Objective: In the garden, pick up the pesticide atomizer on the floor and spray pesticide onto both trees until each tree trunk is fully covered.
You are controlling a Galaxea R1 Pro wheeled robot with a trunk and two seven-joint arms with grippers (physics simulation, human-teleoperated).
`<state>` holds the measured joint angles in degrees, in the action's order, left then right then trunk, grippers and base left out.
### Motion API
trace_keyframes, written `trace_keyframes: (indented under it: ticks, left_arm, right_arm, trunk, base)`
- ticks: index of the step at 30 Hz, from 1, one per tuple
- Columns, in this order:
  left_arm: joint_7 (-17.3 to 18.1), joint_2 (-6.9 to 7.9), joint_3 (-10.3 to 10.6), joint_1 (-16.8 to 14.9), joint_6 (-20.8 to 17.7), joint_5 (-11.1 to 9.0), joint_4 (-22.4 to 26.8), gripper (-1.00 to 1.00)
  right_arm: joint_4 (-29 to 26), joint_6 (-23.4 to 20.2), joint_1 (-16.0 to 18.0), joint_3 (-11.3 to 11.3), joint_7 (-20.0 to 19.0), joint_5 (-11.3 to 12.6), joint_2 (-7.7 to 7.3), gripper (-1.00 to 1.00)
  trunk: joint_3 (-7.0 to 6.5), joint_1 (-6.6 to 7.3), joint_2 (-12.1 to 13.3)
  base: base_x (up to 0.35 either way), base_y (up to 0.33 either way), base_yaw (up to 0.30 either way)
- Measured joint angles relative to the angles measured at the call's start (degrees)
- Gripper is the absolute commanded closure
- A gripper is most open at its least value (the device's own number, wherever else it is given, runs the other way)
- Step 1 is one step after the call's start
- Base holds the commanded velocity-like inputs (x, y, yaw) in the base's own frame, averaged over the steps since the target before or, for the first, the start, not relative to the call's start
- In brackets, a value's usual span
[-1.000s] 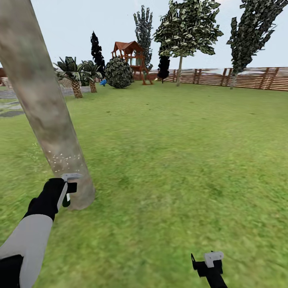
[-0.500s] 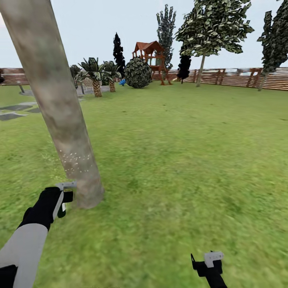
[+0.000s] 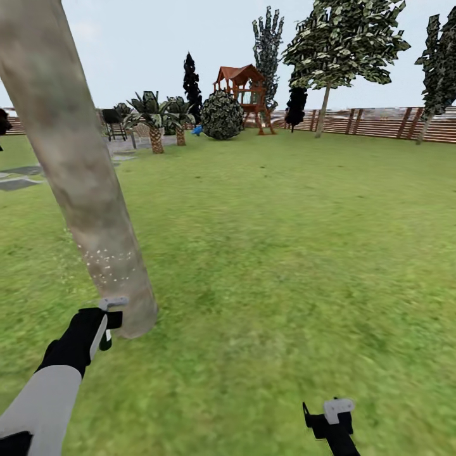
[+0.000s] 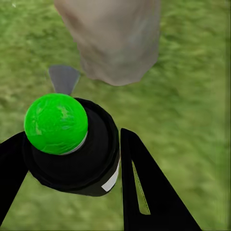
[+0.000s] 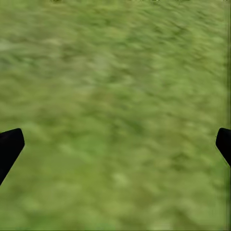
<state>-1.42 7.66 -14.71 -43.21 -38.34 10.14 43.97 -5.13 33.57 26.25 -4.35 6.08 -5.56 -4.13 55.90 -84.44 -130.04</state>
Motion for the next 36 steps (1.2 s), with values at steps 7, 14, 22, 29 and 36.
trace_keyframes:
  ticks: [7, 14, 22, 29, 36]
  left_arm:
    - [-0.3, 0.45, -0.4, 0.1, 0.4, -0.2, -1.0, 1.00]
    - [-0.3, -0.05, -0.3, 1.3, 0.5, -0.6, -1.0, 1.00]
    - [-0.3, -0.23, -0.1, 1.3, 0.6, -0.7, -1.0, 1.00]
    - [-0.3, -0.51, -0.1, 1.3, 0.6, -0.9, -1.0, 1.00]
    - [-0.3, -0.77, -0.1, 1.3, 0.7, -0.7, -1.0, 1.00]
  right_arm:
    - [0.0, 0.1, 0.0, 0.0, 0.0, 0.0, 0.02, -1.00]
    - [0.0, 0.0, 0.0, 0.0, 0.0, 0.0, 0.02, -1.00]
    - [0.0, 0.0, 0.0, 0.0, 0.0, 0.0, 0.02, -1.00]
    - [0.0, 0.0, 0.0, 0.0, 0.0, 0.0, 0.02, -1.00]
    - [0.1, 0.0, 0.0, 0.0, 0.0, 0.0, -0.03, -1.00]
  trunk:
    - [0.00, 0.00, 0.0]
    - [0.00, 0.00, 0.0]
    - [0.00, -0.01, 0.0]
    - [0.00, -0.01, 0.0]
    - [0.00, -0.01, 0.0]
  base:
    - [0.203, -0.227, 0.145]
    - [0.204, -0.227, 0.275]
    - [0.160, -0.238, 0.277]
    - [0.039, -0.278, 0.268]
    - [0.089, -0.279, 0.052]
